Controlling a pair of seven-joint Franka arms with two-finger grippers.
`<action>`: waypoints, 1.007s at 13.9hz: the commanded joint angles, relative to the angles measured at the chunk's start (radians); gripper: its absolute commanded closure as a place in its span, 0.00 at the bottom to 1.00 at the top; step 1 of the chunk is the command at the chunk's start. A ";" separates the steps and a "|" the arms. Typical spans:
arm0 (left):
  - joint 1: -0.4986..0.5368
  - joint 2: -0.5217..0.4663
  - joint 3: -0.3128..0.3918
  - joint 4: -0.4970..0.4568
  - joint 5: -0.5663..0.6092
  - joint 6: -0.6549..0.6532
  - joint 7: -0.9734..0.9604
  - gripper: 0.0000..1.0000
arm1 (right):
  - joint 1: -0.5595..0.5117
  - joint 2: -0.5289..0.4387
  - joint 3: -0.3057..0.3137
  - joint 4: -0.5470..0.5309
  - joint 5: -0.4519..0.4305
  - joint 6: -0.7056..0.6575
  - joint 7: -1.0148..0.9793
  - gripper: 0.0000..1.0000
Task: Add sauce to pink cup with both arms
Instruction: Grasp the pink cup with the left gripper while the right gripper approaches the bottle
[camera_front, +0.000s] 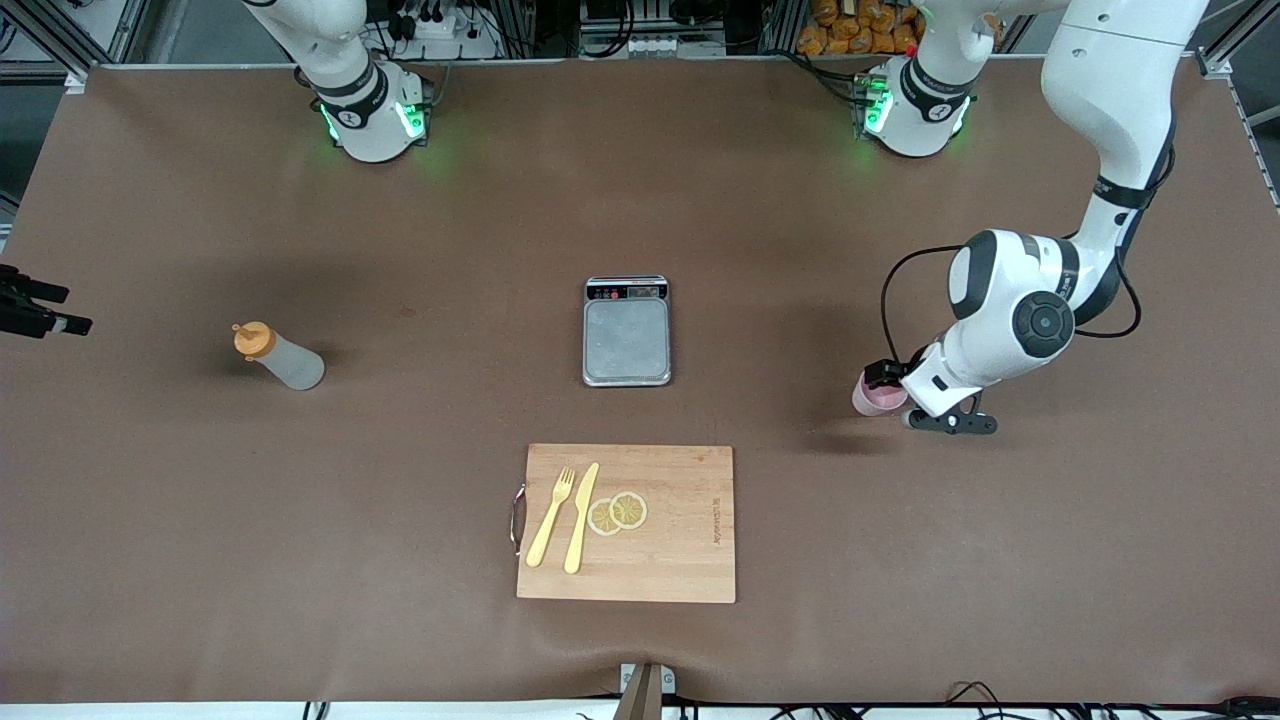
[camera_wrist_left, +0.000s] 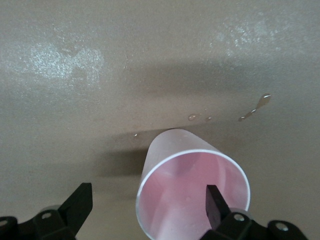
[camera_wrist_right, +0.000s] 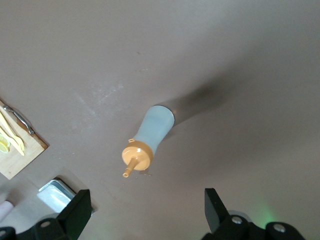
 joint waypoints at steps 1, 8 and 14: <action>0.003 0.018 0.000 0.015 0.017 0.019 -0.010 0.00 | -0.073 0.093 0.019 0.026 0.042 -0.022 0.013 0.00; 0.004 0.023 0.003 0.015 0.017 0.024 -0.007 1.00 | -0.114 0.235 0.019 0.029 0.132 -0.034 0.200 0.00; 0.014 -0.047 0.003 0.030 0.017 0.010 -0.009 1.00 | -0.150 0.396 0.018 0.031 0.262 -0.061 0.342 0.00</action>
